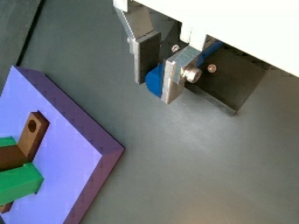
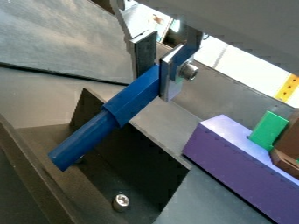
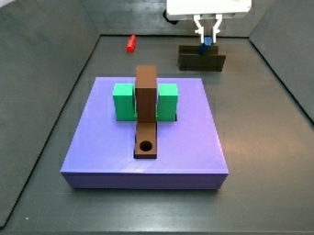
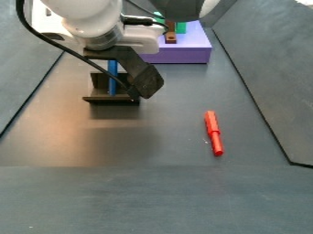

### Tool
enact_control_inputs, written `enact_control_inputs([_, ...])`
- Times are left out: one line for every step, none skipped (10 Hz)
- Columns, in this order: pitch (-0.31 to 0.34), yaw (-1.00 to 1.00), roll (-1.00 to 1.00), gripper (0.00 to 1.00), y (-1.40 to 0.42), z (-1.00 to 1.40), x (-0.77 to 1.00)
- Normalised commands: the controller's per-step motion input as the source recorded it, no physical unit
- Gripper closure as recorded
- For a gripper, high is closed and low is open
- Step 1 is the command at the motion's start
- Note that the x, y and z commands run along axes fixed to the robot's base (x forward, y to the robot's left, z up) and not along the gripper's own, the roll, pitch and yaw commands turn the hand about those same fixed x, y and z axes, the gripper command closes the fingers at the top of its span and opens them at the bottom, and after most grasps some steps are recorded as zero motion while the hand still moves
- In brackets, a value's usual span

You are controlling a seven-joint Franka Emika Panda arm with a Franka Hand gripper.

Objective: Pick up the blue object. Move up. Place the blue object on the fixture. Regrasp the blue object. Move to above the board. Insert the blue object.
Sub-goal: Place the blue object on the fixture, then regrasp the blue object.

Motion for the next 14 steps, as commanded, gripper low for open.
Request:
enact_control_inputs([0.000,0.00,0.07,1.00,0.00,-0.13,0.00])
enact_control_inputs([0.000,0.00,0.01,1.00,0.00,-0.16,0.00])
enact_control_inputs([0.000,0.00,0.02,1.00,0.00,-0.16,0.00])
enact_control_inputs([0.000,0.00,0.03,1.00,0.00,-0.18,0.00])
enact_control_inputs([0.000,0.00,0.05,1.00,0.01,-0.19,0.00])
enact_control_inputs([0.000,0.00,0.12,1.00,0.02,-0.17,0.00])
enact_control_inputs([0.000,0.00,0.19,1.00,0.00,-0.05,0.00])
enact_control_inputs([0.000,0.00,0.00,1.00,0.00,0.00,0.00])
enact_control_inputs([0.000,0.00,0.00,0.00,0.00,0.00,0.00])
enact_control_inputs([0.026,0.00,0.00,0.00,0.00,0.34,0.00])
enact_control_inputs([0.000,0.00,0.04,0.00,0.00,0.60,0.00])
enact_control_inputs([0.000,0.00,0.00,0.00,0.00,0.70,0.00])
enact_control_inputs([0.000,0.00,0.06,0.00,-0.01,0.74,0.00])
enact_control_inputs([0.000,0.00,0.13,0.00,-0.07,0.64,0.00])
